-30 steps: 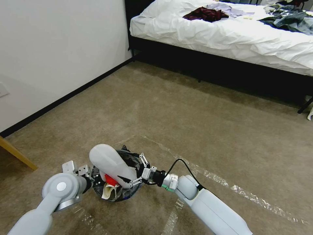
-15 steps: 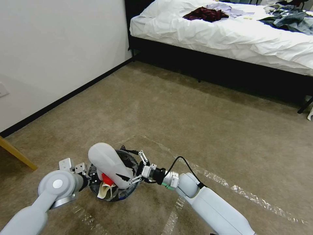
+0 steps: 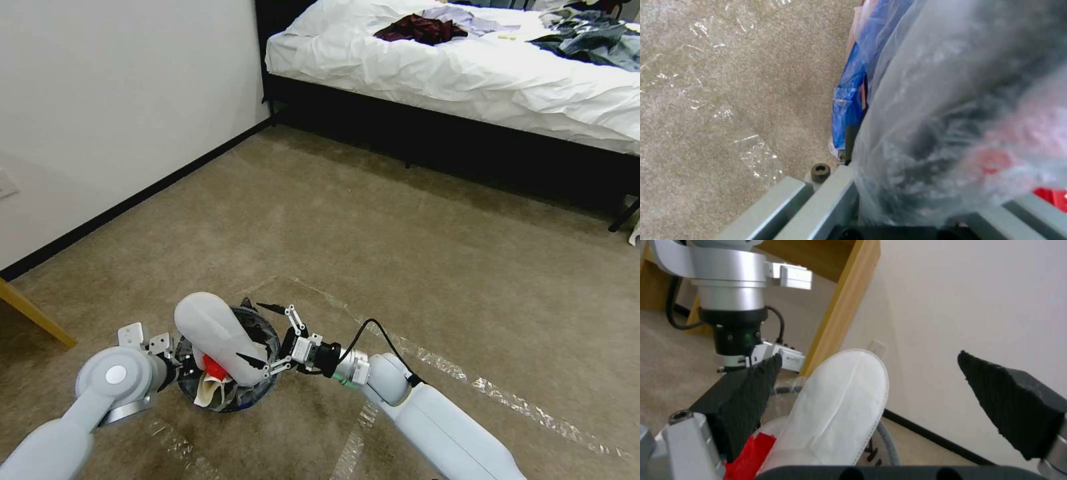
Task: Pick up the trash bin and place the garbage on the floor into it.
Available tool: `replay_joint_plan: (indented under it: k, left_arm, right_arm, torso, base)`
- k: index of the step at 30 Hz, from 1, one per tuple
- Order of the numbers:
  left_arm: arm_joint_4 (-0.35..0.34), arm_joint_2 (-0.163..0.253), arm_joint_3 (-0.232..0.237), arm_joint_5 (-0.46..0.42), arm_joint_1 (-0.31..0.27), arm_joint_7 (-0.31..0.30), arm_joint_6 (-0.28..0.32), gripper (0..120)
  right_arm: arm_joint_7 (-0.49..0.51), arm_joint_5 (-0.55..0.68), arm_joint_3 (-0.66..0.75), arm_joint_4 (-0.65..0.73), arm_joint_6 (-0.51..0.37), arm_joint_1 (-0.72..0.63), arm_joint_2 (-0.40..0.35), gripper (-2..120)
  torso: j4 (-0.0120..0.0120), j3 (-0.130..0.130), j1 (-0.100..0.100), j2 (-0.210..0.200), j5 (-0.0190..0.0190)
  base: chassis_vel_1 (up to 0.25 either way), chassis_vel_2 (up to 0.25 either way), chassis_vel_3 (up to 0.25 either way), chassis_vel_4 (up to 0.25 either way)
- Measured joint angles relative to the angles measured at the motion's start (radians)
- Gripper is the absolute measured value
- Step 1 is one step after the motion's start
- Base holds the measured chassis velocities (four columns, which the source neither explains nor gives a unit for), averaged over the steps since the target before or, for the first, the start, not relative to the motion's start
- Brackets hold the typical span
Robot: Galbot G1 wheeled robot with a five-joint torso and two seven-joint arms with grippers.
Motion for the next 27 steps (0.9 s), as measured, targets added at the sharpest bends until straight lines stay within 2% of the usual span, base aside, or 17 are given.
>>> replay_joint_plan:
  k: [17, 27]
  left_arm:
    - [0.025, 0.005, 0.012, -0.021, -0.014, -0.021, 0.000, 0]
    - [0.058, 0.011, 0.040, -0.010, -0.041, -0.019, -0.003, 0]
  right_arm:
    - [0.004, 0.004, 0.017, 0.038, -0.004, -0.020, 0.001, 100]
    - [0.004, 0.001, 0.039, 0.042, -0.005, -0.038, 0.003, 100]
  torso:
    - [0.0002, 0.000, 0.000, 0.000, 0.0003]
    - [0.0001, 0.000, 0.000, 0.000, 0.0004]
  base:
    - [0.000, 0.000, 0.000, 0.000]
    - [0.000, 0.000, 0.000, 0.000]
